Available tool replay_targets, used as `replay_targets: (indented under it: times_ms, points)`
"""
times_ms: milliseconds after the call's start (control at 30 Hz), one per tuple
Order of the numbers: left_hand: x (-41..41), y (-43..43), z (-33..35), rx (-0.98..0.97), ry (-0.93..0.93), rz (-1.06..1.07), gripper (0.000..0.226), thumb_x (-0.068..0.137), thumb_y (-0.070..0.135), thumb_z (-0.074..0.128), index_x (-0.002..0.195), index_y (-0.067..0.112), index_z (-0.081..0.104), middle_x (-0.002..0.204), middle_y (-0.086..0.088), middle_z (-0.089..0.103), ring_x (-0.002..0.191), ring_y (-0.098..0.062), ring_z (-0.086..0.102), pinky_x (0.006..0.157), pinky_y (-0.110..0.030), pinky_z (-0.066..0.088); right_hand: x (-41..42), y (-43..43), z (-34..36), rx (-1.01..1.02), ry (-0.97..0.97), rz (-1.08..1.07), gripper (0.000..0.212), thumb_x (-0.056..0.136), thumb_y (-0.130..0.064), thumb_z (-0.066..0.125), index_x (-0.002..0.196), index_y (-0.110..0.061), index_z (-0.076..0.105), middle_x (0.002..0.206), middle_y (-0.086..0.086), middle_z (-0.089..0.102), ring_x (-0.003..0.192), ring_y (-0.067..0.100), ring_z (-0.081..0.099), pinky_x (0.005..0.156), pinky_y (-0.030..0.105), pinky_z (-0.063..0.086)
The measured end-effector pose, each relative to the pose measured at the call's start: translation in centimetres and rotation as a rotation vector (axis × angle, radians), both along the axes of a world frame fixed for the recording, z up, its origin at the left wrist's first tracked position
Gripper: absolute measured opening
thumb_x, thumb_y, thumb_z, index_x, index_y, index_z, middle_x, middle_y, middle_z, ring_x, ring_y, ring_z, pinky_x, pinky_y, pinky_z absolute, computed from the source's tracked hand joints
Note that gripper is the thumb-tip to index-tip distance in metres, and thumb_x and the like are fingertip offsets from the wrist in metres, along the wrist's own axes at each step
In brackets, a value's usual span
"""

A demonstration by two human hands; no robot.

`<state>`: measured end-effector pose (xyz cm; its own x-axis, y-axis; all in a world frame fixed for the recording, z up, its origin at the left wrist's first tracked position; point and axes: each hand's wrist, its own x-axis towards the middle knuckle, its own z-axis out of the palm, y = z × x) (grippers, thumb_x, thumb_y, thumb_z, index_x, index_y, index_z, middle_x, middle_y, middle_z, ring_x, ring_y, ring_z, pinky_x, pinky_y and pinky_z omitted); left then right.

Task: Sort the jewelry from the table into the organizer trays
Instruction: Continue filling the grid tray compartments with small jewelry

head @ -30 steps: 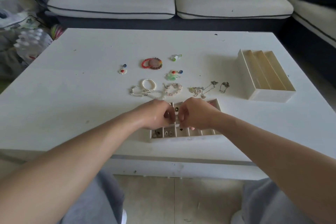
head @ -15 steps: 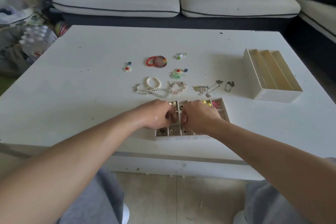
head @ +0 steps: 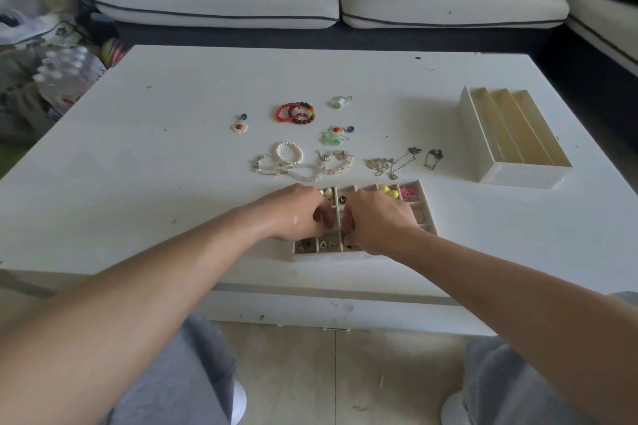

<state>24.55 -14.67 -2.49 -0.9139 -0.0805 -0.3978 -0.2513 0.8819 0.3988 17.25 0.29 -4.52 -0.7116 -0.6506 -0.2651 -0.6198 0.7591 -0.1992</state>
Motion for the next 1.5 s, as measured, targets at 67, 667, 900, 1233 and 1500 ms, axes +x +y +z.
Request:
replay_targets:
  times_ms: [67, 667, 900, 1233, 1500]
  points:
    - [0.0, 0.0, 0.0, 0.000, -0.002, 0.003, 0.021, 0.090, 0.022, 0.064, 0.105, 0.033, 0.074, 0.091, 0.015, 0.060, 0.092, -0.014, 0.062, 0.079, -0.028, 0.052, -0.1, 0.1, 0.1, 0.003, -0.015, 0.004, 0.014, 0.080, -0.017, 0.074, 0.091, -0.026, 0.073, 0.091, -0.003, 0.071, 0.080, 0.023, 0.069, 0.072, 0.036, 0.059]
    - [-0.3, 0.6, 0.2, 0.043, -0.010, -0.052, 0.024, 0.087, 0.017, 0.064, 0.084, 0.040, 0.064, 0.085, 0.016, 0.061, 0.080, -0.010, 0.060, 0.064, -0.025, 0.045, -0.7, 0.9, 0.7, -0.100, -0.144, -0.029, 0.025, 0.080, -0.023, 0.079, 0.069, -0.034, 0.059, 0.089, -0.012, 0.068, 0.083, 0.012, 0.065, 0.058, 0.025, 0.042]
    - [-0.4, 0.6, 0.2, 0.050, -0.010, -0.035, 0.020, 0.089, 0.020, 0.063, 0.093, 0.038, 0.069, 0.087, 0.019, 0.057, 0.077, 0.001, 0.055, 0.061, -0.020, 0.039, -0.8, 0.8, 0.4, -0.059, -0.039, -0.024, 0.017, 0.081, -0.015, 0.074, 0.082, -0.029, 0.064, 0.089, -0.005, 0.066, 0.077, 0.018, 0.065, 0.054, 0.026, 0.044]
    - [-0.4, 0.5, 0.2, 0.055, -0.002, -0.036, 0.022, 0.089, 0.018, 0.063, 0.091, 0.038, 0.069, 0.087, 0.019, 0.058, 0.079, 0.001, 0.055, 0.063, -0.020, 0.040, -1.0, 0.8, 0.2, -0.057, -0.057, -0.018, 0.019, 0.080, -0.007, 0.063, 0.090, -0.021, 0.069, 0.094, 0.002, 0.067, 0.081, 0.024, 0.066, 0.062, 0.031, 0.051]
    - [-0.7, 0.4, 0.0, 0.050, -0.002, -0.043, 0.021, 0.088, 0.019, 0.064, 0.086, 0.040, 0.066, 0.088, 0.021, 0.059, 0.083, 0.001, 0.057, 0.068, -0.024, 0.044, -1.1, 0.9, -0.4, -0.061, -0.127, -0.025, 0.010, 0.079, -0.015, 0.074, 0.087, -0.019, 0.068, 0.094, 0.001, 0.065, 0.083, 0.022, 0.066, 0.062, 0.031, 0.050]
